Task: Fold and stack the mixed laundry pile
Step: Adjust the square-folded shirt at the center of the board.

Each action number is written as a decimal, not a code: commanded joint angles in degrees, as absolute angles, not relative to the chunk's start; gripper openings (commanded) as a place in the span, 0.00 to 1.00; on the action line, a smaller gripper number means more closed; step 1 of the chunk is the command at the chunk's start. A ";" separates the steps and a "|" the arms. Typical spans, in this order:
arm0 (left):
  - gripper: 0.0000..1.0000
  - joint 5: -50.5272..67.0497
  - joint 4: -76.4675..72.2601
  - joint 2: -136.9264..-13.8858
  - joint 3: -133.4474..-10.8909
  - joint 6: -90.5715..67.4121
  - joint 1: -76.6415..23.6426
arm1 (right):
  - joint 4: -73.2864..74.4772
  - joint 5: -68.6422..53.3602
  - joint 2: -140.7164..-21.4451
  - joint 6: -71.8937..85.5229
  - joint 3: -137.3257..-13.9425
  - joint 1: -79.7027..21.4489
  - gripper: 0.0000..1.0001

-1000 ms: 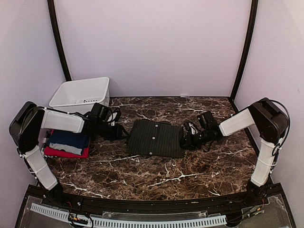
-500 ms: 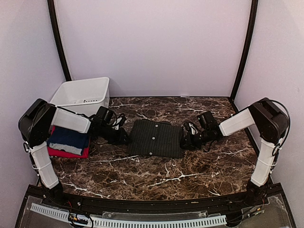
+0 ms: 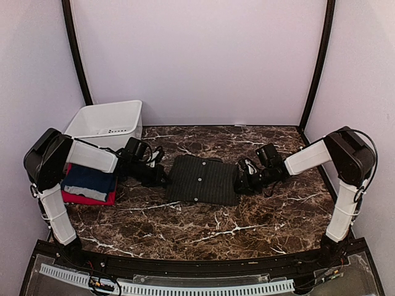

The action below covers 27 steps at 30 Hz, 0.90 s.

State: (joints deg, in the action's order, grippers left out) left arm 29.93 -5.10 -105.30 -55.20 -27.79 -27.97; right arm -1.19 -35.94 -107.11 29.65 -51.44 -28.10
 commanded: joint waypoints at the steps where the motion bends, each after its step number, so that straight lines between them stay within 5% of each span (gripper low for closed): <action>1: 0.00 29.23 -4.35 -103.70 -56.09 -27.44 -27.85 | 1.32 -34.82 -104.63 28.34 -51.65 -27.64 0.00; 22: 0.00 28.11 -3.33 -102.63 -55.83 -26.53 -27.29 | -3.63 -42.01 -104.49 29.58 -49.69 -24.84 0.00; 27: 0.00 28.51 -3.41 -102.90 -55.76 -26.46 -27.33 | -4.98 -43.12 -105.03 30.69 -50.17 -25.13 0.13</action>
